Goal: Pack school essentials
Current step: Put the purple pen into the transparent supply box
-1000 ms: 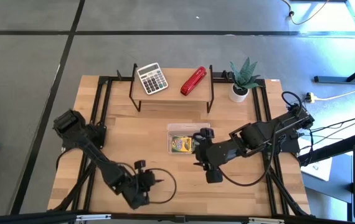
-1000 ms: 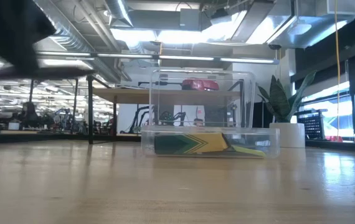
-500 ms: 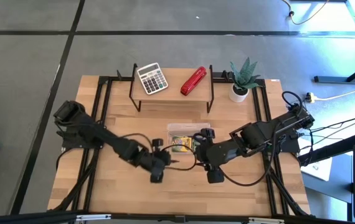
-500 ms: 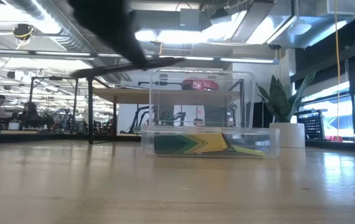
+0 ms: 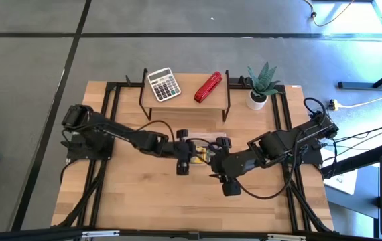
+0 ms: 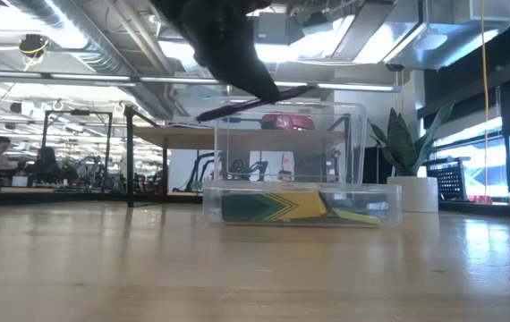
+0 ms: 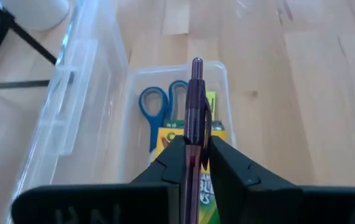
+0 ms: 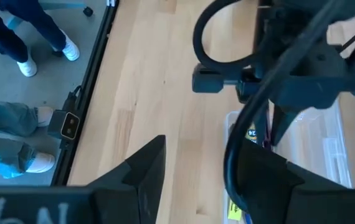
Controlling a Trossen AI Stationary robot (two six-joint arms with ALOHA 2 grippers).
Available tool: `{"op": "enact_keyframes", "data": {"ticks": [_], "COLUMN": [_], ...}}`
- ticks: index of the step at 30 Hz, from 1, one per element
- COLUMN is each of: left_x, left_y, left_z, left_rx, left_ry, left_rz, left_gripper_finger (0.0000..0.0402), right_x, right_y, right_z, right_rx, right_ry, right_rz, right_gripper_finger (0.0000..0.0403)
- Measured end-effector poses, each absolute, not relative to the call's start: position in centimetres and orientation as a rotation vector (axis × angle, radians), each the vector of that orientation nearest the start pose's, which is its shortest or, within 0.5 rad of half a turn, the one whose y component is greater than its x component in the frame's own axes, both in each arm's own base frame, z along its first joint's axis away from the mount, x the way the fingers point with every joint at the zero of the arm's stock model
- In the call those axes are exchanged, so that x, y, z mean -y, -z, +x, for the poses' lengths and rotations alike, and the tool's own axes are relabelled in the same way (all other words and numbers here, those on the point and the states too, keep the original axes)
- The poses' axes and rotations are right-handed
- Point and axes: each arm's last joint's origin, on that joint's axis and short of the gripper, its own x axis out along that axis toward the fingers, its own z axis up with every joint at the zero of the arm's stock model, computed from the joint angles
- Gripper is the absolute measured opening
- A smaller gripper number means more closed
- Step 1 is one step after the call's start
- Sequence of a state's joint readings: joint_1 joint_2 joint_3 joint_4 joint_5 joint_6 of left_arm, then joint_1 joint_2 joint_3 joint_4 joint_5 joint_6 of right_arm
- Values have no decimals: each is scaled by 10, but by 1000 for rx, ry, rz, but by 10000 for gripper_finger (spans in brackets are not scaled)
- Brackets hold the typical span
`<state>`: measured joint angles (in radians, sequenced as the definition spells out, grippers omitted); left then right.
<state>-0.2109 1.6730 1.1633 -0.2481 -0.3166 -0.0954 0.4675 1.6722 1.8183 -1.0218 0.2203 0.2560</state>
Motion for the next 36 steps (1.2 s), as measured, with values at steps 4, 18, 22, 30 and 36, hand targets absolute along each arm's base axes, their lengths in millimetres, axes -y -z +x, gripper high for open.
{"op": "enact_keyframes", "data": {"ticks": [4,18,22,30,36], "left_x": [65,61,59,63,65], "left_y": [-228,-189,-185,-189,-188], "left_z": [360,384,386,385,383], "left_rx": [-716,-718,-715,-708,-727], "left_ry": [-107,-127,-131,-101,-57], "left_rz": [136,174,159,225,373], "left_gripper_finger": [43,43,43,43,43], "right_x": [-149,-149,-149,-149,-149], "right_y": [-387,-387,-387,-387,-387], "right_z": [308,308,308,308,308], "right_rx": [-848,-850,-850,-849,-848], "right_ry": [-128,-128,-128,-129,-128], "right_rz": [-56,-58,-58,-58,-56], "right_gripper_finger": [181,182,182,182,182]}}
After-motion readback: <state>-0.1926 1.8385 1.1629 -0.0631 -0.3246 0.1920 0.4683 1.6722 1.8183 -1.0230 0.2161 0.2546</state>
